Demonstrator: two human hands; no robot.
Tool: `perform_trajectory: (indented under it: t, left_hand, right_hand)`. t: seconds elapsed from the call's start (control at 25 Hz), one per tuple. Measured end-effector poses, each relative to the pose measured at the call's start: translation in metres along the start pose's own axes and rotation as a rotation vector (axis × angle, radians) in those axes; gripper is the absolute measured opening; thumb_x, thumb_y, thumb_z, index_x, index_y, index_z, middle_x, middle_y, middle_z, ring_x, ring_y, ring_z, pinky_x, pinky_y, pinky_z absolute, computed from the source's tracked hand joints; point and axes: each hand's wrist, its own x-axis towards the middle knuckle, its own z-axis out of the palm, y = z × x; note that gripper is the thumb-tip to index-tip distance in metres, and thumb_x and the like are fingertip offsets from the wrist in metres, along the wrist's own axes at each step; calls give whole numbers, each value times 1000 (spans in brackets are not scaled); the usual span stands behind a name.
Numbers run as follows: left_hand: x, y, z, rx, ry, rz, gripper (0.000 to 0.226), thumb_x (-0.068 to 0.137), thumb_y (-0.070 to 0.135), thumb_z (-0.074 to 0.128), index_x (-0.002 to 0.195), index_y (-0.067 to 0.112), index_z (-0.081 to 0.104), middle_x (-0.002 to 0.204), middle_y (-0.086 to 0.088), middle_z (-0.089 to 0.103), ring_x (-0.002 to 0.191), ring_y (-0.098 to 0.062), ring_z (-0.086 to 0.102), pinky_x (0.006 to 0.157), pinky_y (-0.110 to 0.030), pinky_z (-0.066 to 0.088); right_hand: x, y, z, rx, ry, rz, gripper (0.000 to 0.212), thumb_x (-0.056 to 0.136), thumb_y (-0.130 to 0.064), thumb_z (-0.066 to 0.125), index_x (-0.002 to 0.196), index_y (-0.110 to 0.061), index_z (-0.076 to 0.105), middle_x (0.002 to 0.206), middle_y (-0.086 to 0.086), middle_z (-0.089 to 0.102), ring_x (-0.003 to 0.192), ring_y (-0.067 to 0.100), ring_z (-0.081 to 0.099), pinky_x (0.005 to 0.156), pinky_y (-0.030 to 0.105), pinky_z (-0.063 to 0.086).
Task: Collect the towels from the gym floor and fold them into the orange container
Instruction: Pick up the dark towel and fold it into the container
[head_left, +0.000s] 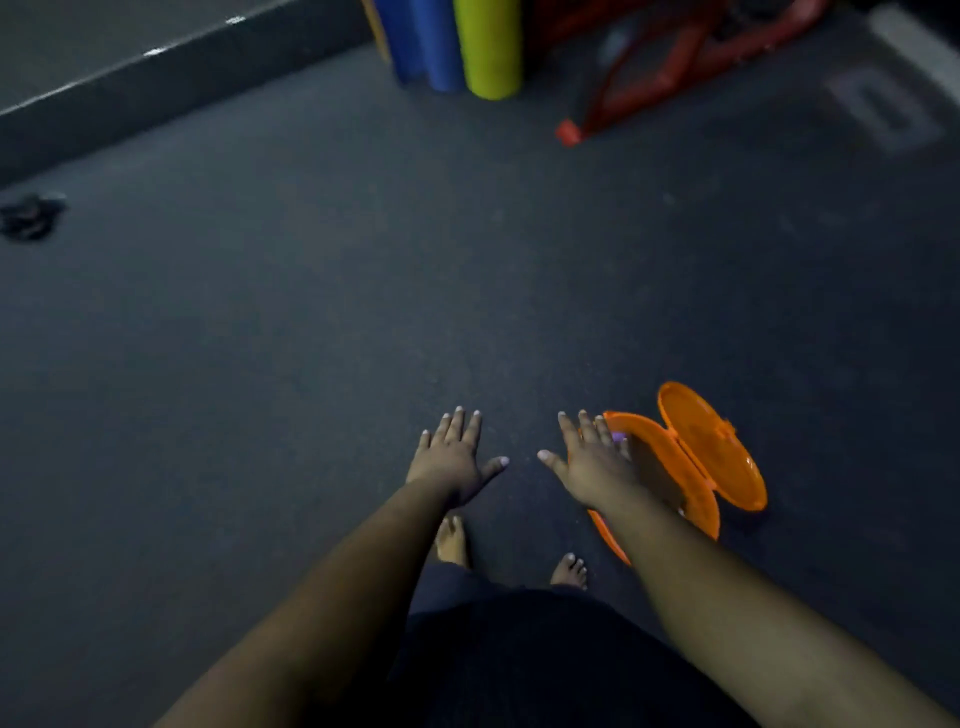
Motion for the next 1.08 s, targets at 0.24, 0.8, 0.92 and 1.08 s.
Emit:
perform_trajectory:
  t: [0.24,0.8,0.92,1.08]
  left_hand:
    - [-84,-134,-47,-228,244,-244,94,95,76,31,164,22,-5,171,-6,-9,158,-23,-6,127,-48,4]
    - [-199,-493,-144,-321,544,-518,94,95,77,31,164,23,-3,171,-5,-8,158,-22,-5,127,-48,3]
    - [-196,-555,-168,-299,560,-567,94,95,77,31,164,23,-3,171,-5,-8,158,-22,-4,127,-48,4]
    - [-172,-623,-205,-313,579,-620,94,95,77,31,164,23,-5,171,-5,-8,158,-22,-4,128,-48,5]
  right_hand:
    - [9,-174,-40,-239,18,-320,82,96,-74,27,162,-32,1,171,0,-3,157,24,-5,124,57,8]
    - [21,-606,-46,-408,161,-711,86,94,-78,23,161,-34,-7,170,0,-8,156,24,-12,124,56,1]
    - [39,-683,-56,-438,179,-773,85,94,-77,23,161,-34,-8,170,0,-9,156,24,-13,124,57,0]
    - [84,-768,-68,-470,185,-836,84,95,-76,23,161,-34,-9,170,0,-9,156,25,-14,124,57,-1]
